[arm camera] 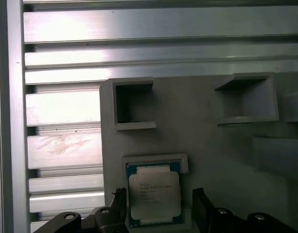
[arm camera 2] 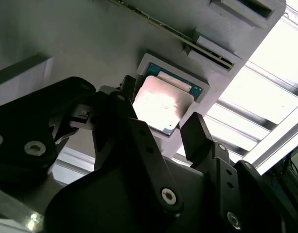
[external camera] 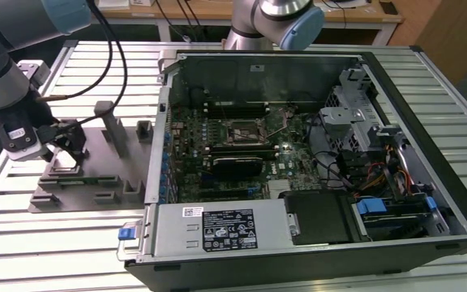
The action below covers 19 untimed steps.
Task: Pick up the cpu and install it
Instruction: 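Pick up the cpu and move it towards the insertion slot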
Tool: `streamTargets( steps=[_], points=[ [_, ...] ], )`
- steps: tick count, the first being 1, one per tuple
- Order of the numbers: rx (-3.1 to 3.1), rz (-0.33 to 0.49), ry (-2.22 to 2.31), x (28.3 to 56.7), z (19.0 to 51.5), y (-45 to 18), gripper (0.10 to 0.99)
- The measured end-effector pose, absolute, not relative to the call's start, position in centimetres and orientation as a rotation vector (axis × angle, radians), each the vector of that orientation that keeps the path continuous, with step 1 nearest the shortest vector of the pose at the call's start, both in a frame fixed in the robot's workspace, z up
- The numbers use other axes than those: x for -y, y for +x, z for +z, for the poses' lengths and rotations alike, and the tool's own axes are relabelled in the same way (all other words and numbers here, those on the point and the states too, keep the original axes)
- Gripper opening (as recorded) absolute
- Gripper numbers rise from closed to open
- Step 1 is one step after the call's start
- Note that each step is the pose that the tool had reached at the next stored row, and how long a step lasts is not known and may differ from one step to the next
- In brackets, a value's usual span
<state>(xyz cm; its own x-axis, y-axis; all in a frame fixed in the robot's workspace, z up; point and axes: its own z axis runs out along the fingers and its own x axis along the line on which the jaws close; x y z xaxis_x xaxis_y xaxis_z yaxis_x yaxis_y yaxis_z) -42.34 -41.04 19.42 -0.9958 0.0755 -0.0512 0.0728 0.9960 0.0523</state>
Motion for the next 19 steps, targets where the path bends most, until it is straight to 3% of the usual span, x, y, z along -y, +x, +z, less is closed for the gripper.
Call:
streamTargets(
  steps=[19],
  points=[
    [-3.086,0.076,0.110,40.89,18.33,-42.53,0.647]
  ],
)
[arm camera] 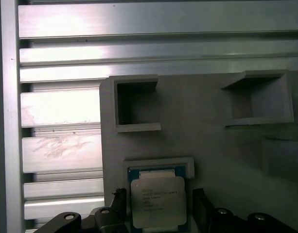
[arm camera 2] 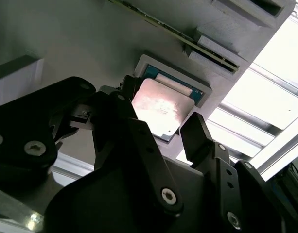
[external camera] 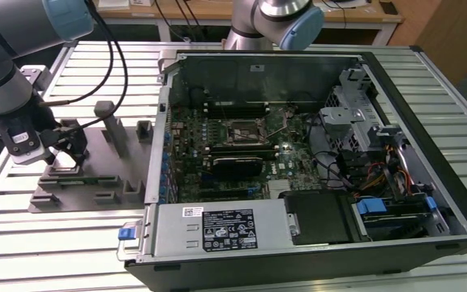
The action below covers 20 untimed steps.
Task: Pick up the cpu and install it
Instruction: 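Pick up the cpu and move it towards the insertion slot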
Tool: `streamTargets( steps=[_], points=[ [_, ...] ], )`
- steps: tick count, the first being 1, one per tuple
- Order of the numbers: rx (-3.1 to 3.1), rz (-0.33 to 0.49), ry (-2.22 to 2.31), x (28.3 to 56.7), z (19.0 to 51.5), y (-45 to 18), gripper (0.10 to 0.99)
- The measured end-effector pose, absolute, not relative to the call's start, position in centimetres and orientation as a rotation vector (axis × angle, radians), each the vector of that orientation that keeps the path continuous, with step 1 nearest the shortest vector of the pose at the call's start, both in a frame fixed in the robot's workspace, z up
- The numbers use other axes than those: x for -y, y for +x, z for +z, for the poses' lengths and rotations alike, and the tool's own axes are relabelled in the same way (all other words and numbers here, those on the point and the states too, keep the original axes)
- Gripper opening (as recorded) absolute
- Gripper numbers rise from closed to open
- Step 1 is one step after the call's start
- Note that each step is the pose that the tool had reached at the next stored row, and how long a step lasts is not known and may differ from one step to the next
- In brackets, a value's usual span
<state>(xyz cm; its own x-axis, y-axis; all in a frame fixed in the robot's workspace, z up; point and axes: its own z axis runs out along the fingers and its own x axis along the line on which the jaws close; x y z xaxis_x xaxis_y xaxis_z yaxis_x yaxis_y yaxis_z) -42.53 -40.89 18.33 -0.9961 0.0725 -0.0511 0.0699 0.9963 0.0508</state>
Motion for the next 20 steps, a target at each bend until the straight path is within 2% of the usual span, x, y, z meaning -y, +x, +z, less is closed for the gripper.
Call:
streamTargets(
  steps=[15,16,17,20],
  points=[
    [-3.086,0.076,0.109,40.89,18.30,-42.76,0.647],
    [-3.086,0.076,0.109,40.89,18.30,-42.76,0.635],
    [-3.086,0.076,0.109,40.89,18.31,-42.77,0.569],
    [-3.086,0.076,0.109,40.88,18.30,-42.77,0.541]
  ],
)
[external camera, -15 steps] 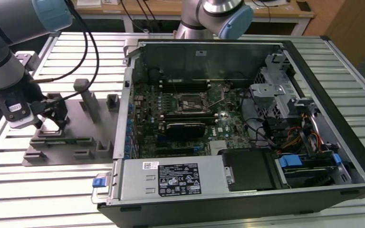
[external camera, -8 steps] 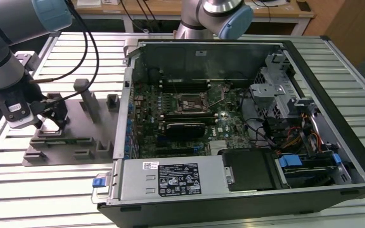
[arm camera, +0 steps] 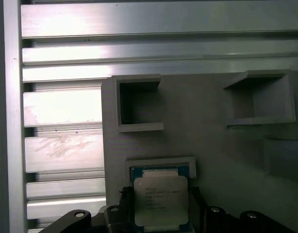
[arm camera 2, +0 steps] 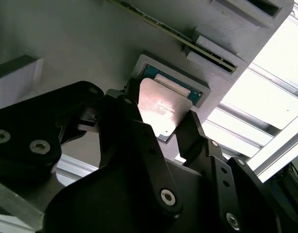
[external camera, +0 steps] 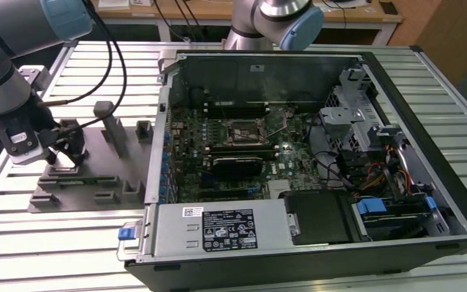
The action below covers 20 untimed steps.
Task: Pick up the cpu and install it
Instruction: 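Pick up the cpu and move it towards the insertion slot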
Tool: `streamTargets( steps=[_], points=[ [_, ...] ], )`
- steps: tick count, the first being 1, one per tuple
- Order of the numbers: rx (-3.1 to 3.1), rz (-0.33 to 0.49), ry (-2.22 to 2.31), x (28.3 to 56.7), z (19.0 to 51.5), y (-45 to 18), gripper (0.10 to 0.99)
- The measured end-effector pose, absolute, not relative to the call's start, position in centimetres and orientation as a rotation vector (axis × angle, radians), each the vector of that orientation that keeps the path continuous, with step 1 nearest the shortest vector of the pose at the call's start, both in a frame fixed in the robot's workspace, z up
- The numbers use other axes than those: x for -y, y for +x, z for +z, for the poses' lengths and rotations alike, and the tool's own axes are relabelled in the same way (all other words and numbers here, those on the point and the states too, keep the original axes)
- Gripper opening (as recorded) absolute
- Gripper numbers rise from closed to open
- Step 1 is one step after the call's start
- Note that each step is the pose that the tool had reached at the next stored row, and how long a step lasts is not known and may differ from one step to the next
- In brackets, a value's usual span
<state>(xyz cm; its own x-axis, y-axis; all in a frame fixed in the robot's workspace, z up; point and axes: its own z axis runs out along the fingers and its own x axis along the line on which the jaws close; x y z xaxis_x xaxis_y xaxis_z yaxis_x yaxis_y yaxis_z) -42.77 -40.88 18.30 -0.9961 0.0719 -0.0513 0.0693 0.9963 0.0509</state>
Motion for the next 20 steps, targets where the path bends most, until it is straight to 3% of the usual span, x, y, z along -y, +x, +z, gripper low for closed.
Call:
streamTargets(
  steps=[20],
  points=[
    [-3.086,0.076,0.108,40.9,20.3,-42.8,0.541]
  ],
)
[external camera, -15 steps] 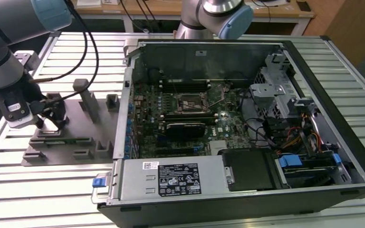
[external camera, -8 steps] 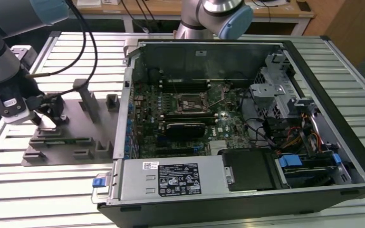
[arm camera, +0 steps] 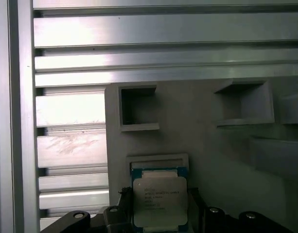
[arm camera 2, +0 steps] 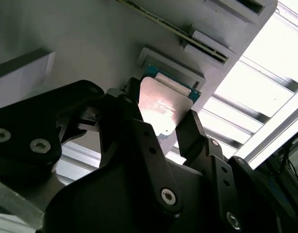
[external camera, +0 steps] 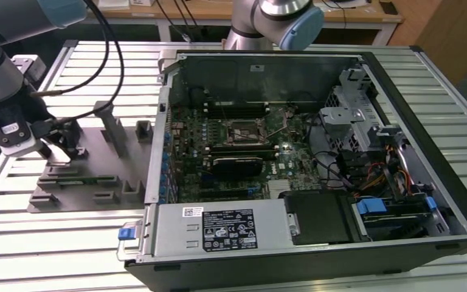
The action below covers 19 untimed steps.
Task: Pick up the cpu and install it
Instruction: 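Pick up the cpu and move it towards the insertion slot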
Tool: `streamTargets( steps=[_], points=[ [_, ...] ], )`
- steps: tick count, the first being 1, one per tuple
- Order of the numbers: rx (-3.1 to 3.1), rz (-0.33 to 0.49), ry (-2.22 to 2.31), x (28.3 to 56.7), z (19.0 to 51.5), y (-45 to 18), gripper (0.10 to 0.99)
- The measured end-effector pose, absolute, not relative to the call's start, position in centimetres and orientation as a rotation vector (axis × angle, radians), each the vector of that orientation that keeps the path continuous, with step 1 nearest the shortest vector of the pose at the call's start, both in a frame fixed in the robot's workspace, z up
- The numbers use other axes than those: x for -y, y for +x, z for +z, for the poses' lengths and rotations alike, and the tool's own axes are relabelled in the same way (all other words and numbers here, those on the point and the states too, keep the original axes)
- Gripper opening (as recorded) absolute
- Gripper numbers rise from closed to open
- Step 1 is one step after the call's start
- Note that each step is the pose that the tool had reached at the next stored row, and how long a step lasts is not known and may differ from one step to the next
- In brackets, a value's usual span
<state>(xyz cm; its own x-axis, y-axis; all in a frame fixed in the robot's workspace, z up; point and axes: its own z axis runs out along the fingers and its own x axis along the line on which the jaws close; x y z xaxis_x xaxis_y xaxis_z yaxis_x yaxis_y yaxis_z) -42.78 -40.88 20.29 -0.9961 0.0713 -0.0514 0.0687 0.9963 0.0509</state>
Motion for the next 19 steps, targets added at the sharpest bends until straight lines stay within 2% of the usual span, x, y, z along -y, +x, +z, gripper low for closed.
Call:
streamTargets(
  steps=[19],
  points=[
    [-3.088,0.079,0.054,40.9,18.7,-43.0,0.541]
  ],
)
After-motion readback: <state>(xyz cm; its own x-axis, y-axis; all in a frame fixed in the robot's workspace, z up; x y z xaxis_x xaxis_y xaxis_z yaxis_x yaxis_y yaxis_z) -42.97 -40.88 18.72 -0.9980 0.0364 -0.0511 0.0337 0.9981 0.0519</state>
